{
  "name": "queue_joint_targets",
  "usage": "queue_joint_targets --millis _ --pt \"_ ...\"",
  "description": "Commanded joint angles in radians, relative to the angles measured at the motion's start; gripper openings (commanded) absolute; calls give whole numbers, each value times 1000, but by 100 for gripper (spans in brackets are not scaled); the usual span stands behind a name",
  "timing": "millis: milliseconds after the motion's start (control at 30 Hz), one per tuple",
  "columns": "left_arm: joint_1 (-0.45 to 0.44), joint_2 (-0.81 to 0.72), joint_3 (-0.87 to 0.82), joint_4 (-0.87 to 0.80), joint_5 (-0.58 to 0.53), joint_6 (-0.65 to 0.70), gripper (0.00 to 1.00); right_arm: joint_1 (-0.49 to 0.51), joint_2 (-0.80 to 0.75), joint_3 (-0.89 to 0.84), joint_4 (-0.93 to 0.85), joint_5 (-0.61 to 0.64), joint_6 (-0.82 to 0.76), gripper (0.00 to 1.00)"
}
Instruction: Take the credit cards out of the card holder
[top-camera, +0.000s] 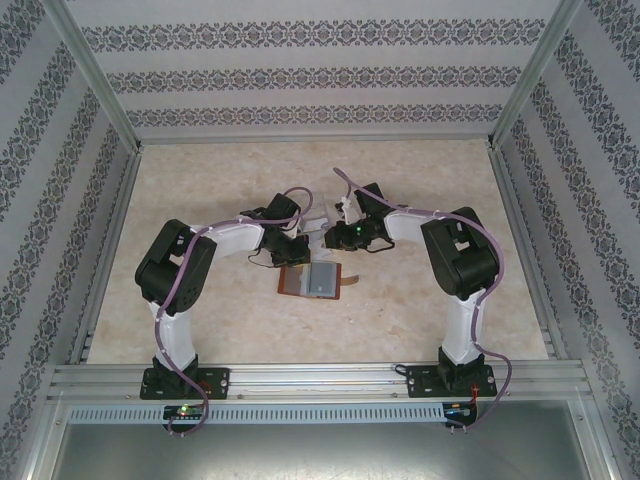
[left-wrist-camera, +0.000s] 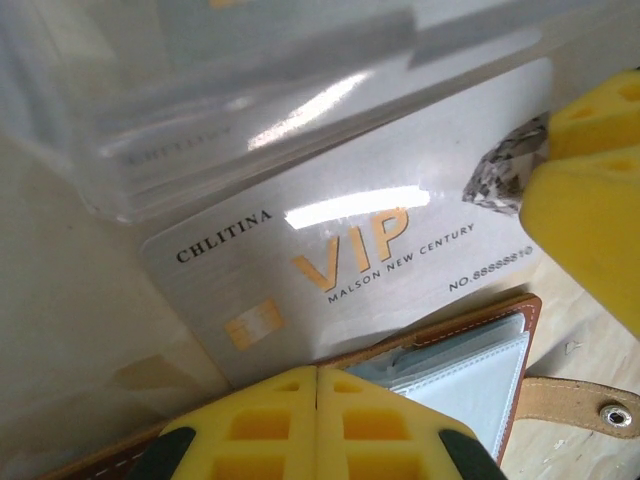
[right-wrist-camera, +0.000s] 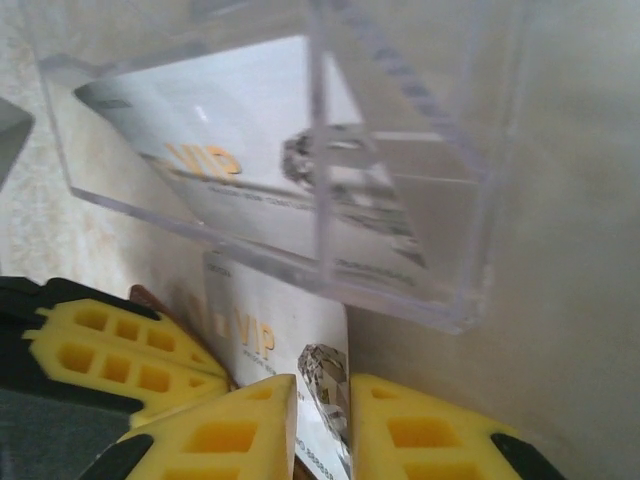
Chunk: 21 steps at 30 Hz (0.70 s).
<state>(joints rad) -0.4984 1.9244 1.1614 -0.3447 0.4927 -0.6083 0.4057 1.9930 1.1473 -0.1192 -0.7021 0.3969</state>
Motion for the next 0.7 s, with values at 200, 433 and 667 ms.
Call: queue_joint_targets --millis 200,433,667 --pt "-8 47 -4 -59 -63 31 0 30 -10 -35 44 -87 77 7" --pt "2 -95 14 -85 -71 46 7 27 -116 -96 84 2 68 0" --pt "45 -257 122 -169 -25 181 17 28 -220 -128 118 12 -17 0"
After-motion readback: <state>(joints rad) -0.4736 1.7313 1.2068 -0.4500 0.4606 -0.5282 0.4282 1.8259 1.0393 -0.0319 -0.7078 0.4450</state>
